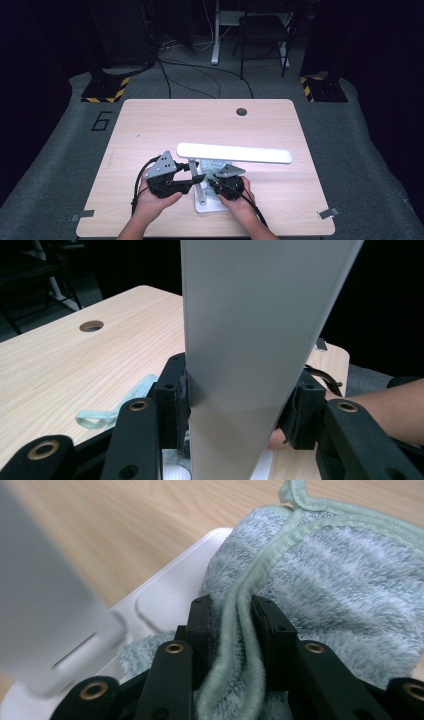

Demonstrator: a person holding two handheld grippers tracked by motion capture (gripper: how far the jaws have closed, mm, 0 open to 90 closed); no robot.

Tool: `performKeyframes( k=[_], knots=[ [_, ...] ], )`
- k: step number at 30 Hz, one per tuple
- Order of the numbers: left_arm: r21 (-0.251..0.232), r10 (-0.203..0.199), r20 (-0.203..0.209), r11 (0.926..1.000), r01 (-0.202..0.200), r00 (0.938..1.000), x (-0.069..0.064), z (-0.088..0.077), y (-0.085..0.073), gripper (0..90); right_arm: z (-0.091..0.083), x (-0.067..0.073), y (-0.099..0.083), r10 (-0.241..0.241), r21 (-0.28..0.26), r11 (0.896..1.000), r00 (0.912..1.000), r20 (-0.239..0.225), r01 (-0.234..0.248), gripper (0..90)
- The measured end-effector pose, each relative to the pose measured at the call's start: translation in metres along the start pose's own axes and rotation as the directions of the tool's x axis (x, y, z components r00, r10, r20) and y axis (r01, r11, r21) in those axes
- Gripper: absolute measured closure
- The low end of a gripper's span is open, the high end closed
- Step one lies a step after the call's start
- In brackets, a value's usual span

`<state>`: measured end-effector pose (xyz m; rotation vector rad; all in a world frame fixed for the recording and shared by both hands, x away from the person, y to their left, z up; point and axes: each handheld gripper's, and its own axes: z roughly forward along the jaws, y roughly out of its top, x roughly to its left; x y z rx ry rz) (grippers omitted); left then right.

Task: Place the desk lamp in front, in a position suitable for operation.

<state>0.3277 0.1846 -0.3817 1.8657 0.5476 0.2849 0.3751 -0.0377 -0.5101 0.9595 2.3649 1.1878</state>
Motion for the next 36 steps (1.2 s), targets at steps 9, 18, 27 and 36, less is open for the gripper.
performKeyframes(
  k=[9, 18, 27, 36],
  knots=[
    [0.003, 0.01, -0.001, 0.9999, -0.01, 0.9999, 0.0, -0.001, 0.0, 53.7, 0.018, -0.015, 0.013, 0.022, -0.006, 1.0, 0.9989, 0.041, -0.021, 71.2],
    [-0.004, 0.004, -0.007, 1.0, -0.004, 1.0, 0.001, 0.0, 0.0, 53.7, 0.029, -0.031, 0.022, 0.103, -0.005, 0.995, 0.9933, 0.051, -0.103, 70.5],
    [-0.013, -0.014, -0.024, 0.9998, 0.013, 0.9996, -0.001, 0.001, -0.001, 54.0, 0.024, -0.028, 0.014, 0.074, -0.043, 0.996, 0.9962, 0.045, -0.073, 68.0],
    [-0.01, 0.0, -0.033, 1.0, 0.0, 0.9994, -0.001, 0.0, -0.001, 54.4, 0.01, -0.021, 0.001, 0.077, -0.062, 0.995, 0.997, 0.008, -0.076, 65.9]
  ],
)
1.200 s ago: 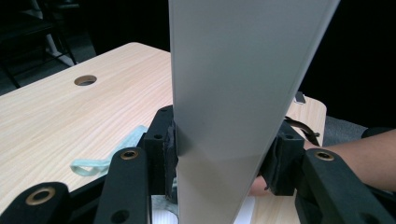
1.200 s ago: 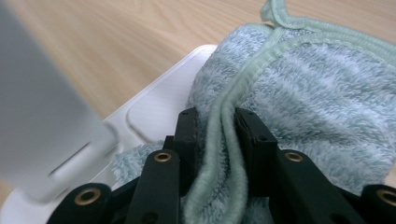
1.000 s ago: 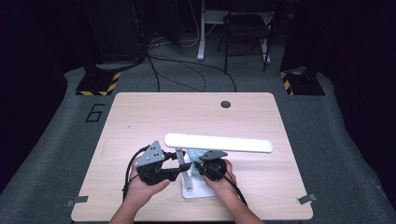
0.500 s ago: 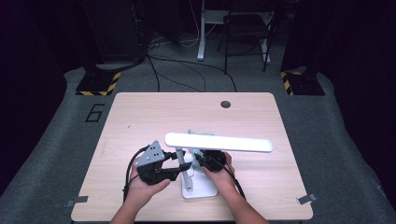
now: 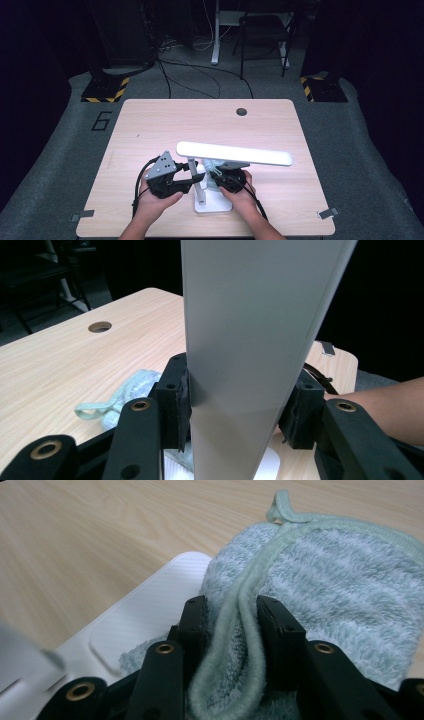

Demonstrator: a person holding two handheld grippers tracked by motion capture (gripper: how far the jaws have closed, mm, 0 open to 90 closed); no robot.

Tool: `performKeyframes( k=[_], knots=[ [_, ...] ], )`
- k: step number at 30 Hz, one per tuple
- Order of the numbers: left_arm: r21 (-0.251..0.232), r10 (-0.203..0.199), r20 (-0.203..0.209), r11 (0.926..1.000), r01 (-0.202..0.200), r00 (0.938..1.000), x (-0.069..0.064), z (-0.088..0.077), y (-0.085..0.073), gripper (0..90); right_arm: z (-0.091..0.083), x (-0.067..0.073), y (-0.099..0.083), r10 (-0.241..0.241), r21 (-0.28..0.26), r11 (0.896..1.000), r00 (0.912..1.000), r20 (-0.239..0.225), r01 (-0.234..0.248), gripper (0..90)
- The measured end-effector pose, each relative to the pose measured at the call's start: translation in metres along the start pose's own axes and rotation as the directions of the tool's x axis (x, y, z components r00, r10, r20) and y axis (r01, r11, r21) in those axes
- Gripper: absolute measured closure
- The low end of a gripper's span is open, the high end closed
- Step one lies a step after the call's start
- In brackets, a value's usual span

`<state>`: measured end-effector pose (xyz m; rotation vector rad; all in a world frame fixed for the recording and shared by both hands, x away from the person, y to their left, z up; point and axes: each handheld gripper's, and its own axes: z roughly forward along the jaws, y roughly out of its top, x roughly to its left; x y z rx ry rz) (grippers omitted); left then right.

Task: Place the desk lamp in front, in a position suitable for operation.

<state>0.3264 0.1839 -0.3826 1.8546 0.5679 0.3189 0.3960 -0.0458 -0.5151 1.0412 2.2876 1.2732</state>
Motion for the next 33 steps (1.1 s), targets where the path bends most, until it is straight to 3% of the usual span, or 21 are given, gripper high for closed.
performKeyframes(
  k=[6, 11, 18, 22, 28, 33],
  knots=[
    [-0.002, -0.01, -0.002, 1.0, 0.01, 1.0, -0.001, 0.0, 0.0, 54.5, -0.016, 0.012, -0.011, -0.042, 0.005, 0.999, 0.9985, -0.037, 0.042, 64.8],
    [0.003, -0.009, -0.001, 1.0, 0.009, 1.0, -0.001, 0.0, 0.0, 54.5, -0.036, 0.025, -0.025, -0.043, 0.029, 0.999, 0.9964, -0.073, 0.045, 64.2],
    [0.005, -0.01, -0.001, 0.9999, 0.01, 0.9999, -0.001, 0.0, 0.0, 54.5, -0.062, 0.042, -0.043, -0.126, 0.032, 0.991, 0.987, -0.1, 0.13, 64.2],
    [0.009, -0.008, 0.006, 0.9999, 0.008, 1.0, -0.002, 0.001, 0.001, 54.6, -0.066, 0.04, -0.046, -0.157, 0.027, 0.987, 0.9823, -0.103, 0.16, 65.7],
    [0.004, -0.01, 0.008, 0.9999, 0.01, 0.9999, -0.001, 0.002, 0.0, 54.4, -0.062, 0.029, -0.044, -0.109, 0.024, 0.993, 0.987, -0.118, 0.112, 67.7],
    [0.002, -0.01, 0.01, 1.0, 0.01, 0.9999, -0.001, 0.002, 0.0, 54.3, -0.054, 0.02, -0.039, -0.094, 0.02, 0.995, 0.9925, -0.078, 0.096, 67.7]
  ],
)
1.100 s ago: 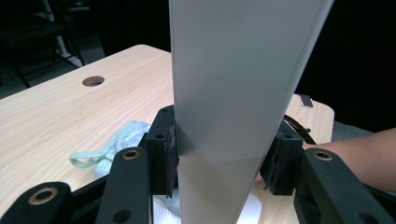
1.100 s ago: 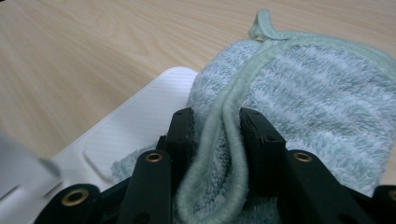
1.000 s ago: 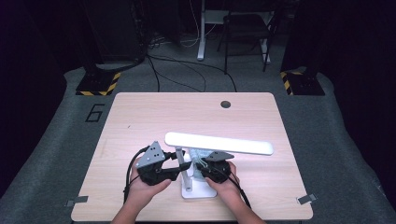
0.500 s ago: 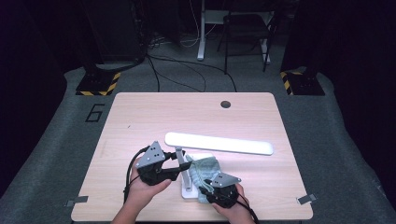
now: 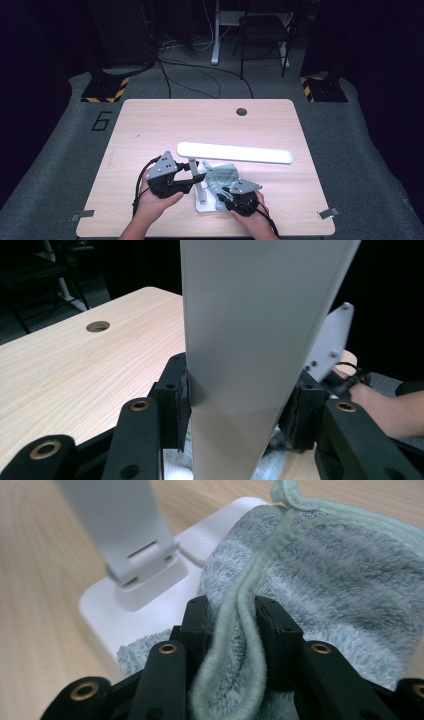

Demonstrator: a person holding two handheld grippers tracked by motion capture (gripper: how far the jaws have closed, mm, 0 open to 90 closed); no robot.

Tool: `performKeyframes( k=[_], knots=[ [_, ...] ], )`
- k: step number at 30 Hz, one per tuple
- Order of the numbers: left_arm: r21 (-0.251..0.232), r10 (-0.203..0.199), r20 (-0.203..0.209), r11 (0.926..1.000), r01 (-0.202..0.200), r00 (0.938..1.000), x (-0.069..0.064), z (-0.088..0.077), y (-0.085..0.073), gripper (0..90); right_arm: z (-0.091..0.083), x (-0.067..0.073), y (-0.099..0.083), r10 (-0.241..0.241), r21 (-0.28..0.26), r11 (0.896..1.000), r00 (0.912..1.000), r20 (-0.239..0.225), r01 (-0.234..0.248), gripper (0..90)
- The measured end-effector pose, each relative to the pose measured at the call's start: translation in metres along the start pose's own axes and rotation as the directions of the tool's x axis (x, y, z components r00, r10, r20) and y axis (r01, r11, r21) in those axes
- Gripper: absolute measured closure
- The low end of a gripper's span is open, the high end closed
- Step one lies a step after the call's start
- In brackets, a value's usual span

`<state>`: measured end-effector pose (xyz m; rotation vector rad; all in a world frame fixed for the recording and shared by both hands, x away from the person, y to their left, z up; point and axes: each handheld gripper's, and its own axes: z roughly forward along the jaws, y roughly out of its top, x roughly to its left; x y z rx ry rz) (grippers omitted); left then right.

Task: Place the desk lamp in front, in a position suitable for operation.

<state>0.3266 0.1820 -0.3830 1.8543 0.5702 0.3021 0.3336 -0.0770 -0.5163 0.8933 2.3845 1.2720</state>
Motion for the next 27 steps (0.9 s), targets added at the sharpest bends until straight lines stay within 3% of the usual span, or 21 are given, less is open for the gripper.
performKeyframes(
  k=[10, 18, 21, 24, 27],
  knots=[
    [-0.003, 0.001, 0.001, 1.0, -0.001, 1.0, 0.0, 0.0, 0.0, 54.3, 0.02, -0.032, 0.011, 0.019, -0.02, 1.0, 0.998, 0.061, -0.018, 67.7],
    [0.0, 0.0, 0.002, 1.0, 0.0, 1.0, 0.0, 0.0, 0.0, 54.2, 0.031, -0.053, 0.019, 0.088, -0.028, 0.996, 0.9904, 0.107, -0.085, 67.9],
    [-0.001, -0.001, 0.002, 1.0, 0.001, 1.0, 0.0, 0.0, 0.0, 54.2, 0.035, -0.061, 0.021, 0.131, -0.026, 0.991, 0.9848, 0.114, -0.129, 67.8],
    [0.001, 0.009, -0.001, 1.0, -0.009, 1.0, 0.001, 0.0, 0.0, 54.2, 0.038, -0.071, 0.021, 0.217, -0.039, 0.976, 0.971, 0.101, -0.214, 67.7],
    [0.0, 0.009, -0.001, 1.0, -0.009, 1.0, 0.001, 0.0, 0.0, 54.1, 0.04, -0.076, 0.023, 0.274, -0.038, 0.962, 0.9571, 0.094, -0.272, 67.6]
  ],
)
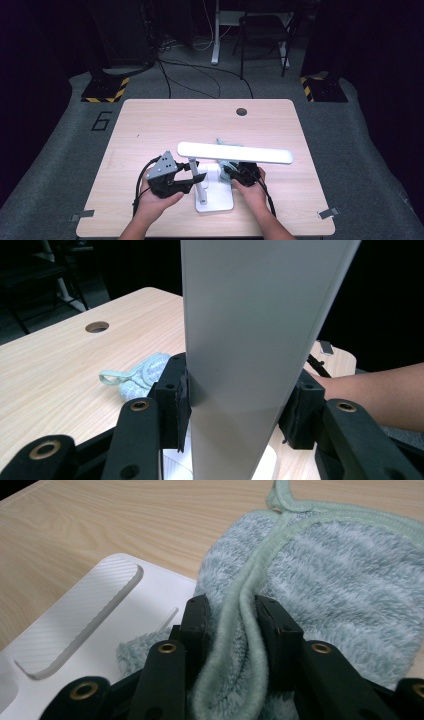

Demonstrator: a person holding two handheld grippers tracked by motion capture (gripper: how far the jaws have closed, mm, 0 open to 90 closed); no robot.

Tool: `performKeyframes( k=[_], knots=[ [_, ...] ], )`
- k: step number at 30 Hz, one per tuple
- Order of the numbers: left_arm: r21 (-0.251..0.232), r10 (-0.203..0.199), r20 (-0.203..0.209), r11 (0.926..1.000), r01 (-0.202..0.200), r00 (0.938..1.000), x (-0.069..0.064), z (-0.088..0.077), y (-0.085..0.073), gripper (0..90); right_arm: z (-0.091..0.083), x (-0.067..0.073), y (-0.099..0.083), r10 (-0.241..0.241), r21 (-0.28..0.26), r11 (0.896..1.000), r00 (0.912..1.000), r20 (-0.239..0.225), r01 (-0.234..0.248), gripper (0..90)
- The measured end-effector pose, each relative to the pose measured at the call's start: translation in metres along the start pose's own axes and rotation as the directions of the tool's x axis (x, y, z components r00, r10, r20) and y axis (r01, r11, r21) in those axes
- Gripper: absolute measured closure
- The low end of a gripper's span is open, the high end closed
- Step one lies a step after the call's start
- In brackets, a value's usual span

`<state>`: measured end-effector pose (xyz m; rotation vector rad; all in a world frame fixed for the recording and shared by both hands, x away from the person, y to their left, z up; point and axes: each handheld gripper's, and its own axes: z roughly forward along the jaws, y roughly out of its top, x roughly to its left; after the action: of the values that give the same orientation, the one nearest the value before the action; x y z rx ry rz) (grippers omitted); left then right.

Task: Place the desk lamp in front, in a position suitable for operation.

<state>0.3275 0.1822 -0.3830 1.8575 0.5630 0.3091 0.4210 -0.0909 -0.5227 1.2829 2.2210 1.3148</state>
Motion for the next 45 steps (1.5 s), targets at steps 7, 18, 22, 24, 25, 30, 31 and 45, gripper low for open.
performKeyframes(
  k=[7, 18, 22, 24, 25, 30, 31, 45],
  knots=[
    [-0.001, -0.005, 0.013, 1.0, 0.005, 0.9999, 0.0, 0.001, 0.0, 53.7, 0.005, 0.007, 0.01, -0.052, 0.041, 0.998, 0.997, 0.057, 0.05, 65.9],
    [-0.01, -0.009, 0.077, 0.9999, 0.009, 0.997, 0.005, 0.001, -0.002, 51.7, 0.006, 0.037, 0.02, -0.193, 0.042, 0.981, 0.9789, 0.066, 0.191, 73.1],
    [-0.006, 0.004, 0.06, 1.0, -0.004, 0.9982, 0.003, 0.001, -0.002, 52.4, 0.01, 0.051, 0.021, -0.197, 0.038, 0.98, 0.9803, 0.021, 0.196, 72.8],
    [-0.005, 0.016, 0.047, 0.9999, -0.015, 0.9988, 0.001, 0.001, -0.002, 52.9, 0.015, 0.053, 0.016, -0.218, 0.06, 0.974, 0.9758, 0.016, 0.217, 72.1],
    [-0.006, 0.019, 0.04, 0.9998, -0.019, 0.999, 0.001, 0.001, -0.002, 53.0, 0.014, 0.053, 0.014, -0.22, 0.046, 0.975, 0.9753, 0.023, 0.218, 72.0],
    [-0.01, 0.027, 0.016, 0.9996, -0.027, 0.9995, -0.001, 0.001, -0.002, 53.5, 0.009, 0.055, 0.003, -0.213, 0.003, 0.977, 0.9768, 0.02, 0.213, 71.8],
    [-0.01, 0.028, 0.016, 0.9996, -0.027, 0.9995, -0.001, 0.001, -0.002, 53.5, 0.007, 0.056, 0.001, -0.221, 0.001, 0.975, 0.9751, 0.02, 0.221, 71.7],
    [-0.007, 0.024, 0.008, 0.9997, -0.024, 0.9997, -0.002, 0.001, -0.002, 53.7, -0.034, 0.071, -0.034, -0.269, 0.001, 0.963, 0.9616, -0.053, 0.27, 71.7]
  ],
)
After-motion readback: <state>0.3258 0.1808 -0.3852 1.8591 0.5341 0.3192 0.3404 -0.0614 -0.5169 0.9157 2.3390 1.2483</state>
